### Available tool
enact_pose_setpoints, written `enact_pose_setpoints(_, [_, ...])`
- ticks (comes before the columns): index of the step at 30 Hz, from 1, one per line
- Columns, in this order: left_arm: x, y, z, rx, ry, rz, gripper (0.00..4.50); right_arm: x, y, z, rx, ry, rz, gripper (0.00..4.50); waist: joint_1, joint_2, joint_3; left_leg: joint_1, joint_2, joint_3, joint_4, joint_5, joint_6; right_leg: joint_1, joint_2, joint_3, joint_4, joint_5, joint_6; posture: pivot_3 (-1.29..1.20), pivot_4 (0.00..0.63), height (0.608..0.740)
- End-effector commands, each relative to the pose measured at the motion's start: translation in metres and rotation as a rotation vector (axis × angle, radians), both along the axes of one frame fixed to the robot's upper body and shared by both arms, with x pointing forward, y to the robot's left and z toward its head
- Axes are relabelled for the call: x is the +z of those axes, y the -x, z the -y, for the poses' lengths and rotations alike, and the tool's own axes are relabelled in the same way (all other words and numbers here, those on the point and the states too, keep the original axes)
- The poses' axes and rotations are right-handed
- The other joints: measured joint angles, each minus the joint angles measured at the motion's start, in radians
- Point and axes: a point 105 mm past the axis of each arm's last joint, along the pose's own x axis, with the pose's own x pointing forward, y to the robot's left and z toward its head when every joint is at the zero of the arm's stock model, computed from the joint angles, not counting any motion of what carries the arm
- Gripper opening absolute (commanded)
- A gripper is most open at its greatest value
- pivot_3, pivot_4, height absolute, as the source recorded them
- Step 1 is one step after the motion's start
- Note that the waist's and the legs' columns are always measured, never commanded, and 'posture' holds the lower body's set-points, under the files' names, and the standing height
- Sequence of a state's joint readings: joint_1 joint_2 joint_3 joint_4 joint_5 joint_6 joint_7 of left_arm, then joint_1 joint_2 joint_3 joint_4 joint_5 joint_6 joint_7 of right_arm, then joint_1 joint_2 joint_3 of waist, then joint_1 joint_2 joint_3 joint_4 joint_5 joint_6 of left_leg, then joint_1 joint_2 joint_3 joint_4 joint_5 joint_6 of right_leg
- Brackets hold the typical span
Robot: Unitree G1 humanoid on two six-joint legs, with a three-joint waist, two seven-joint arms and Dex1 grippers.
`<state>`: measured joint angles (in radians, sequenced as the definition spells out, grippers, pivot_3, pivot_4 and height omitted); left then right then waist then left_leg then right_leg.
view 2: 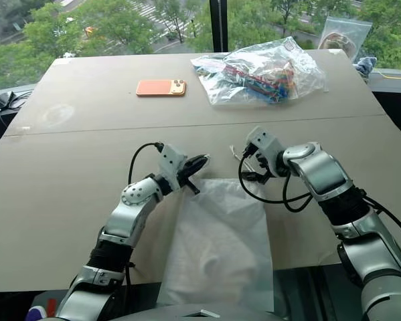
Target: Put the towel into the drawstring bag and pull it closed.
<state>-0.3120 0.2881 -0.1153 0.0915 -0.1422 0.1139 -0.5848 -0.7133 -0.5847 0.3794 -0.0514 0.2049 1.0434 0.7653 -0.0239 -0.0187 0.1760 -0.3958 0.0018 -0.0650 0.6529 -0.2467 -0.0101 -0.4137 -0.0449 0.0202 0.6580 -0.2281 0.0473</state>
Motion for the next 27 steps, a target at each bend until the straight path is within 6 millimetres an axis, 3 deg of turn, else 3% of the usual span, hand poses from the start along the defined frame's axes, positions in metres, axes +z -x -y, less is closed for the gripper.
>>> enact_pose_setpoints(1, [0.015,-0.003,-0.001,0.006,0.013,0.061,0.0,-0.024,0.012,0.017,0.015,0.081,-0.125,3.68,0.011,0.0,0.0,0.0,0.0,0.0,0.0,0.0,0.0,0.0,0.0,0.0,0.0,0.0,0.0,0.0,0.15,0.74])
enact_pose_setpoints(7, [0.015,-0.006,0.001,0.014,0.015,0.067,0.0,-0.024,0.003,0.01,0.099,0.138,0.002,0.77,0.008,-0.002,-0.002,0.001,0.0,0.0,0.0,0.0,0.0,0.001,0.0,-0.001,-0.001,0.0,0.0,0.0,0.15,0.74])
enact_pose_setpoints(9, [0.015,-0.007,-0.002,0.025,0.015,0.07,0.0,-0.019,0.0,0.009,0.129,0.165,0.087,0.06,0.001,-0.004,-0.004,0.002,0.0,0.001,0.0,0.0,0.0,0.001,0.0,0.0,0.0,0.0,0.0,0.0,0.15,0.74])
enact_pose_setpoints(14, [0.018,-0.008,-0.014,0.078,0.023,0.081,0.0,0.024,-0.022,0.024,0.093,0.259,0.433,0.06,-0.003,-0.004,-0.003,0.005,0.001,0.002,0.001,0.001,0.0,0.003,0.001,0.001,0.002,0.0,0.001,0.0,0.15,0.74])
enact_pose_setpoints(20, [0.023,-0.007,-0.023,0.118,0.037,0.089,0.0,0.079,-0.029,0.057,-0.149,0.239,0.677,0.06,0.004,-0.003,-0.002,0.001,0.001,0.001,0.001,0.001,-0.001,-0.001,0.001,0.002,0.003,0.0,0.0,0.0,0.15,0.74])
enact_pose_setpoints(23, [0.026,-0.005,-0.021,0.113,0.038,0.091,0.0,0.083,-0.024,0.068,-0.31,0.113,0.668,0.06,0.01,-0.003,-0.003,0.0,0.001,0.0,-0.001,0.001,-0.001,-0.001,0.001,0.001,0.0,0.0,0.0,0.0,0.15,0.74])
enact_pose_setpoints(27, [0.029,-0.004,-0.017,0.094,0.034,0.088,0.0,0.067,-0.016,0.071,-0.438,-0.036,0.544,0.06,0.011,-0.003,-0.002,-0.002,0.0,0.002,-0.001,0.001,-0.001,-0.001,-0.001,0.001,-0.002,0.0,0.0,0.0,0.15,0.74])
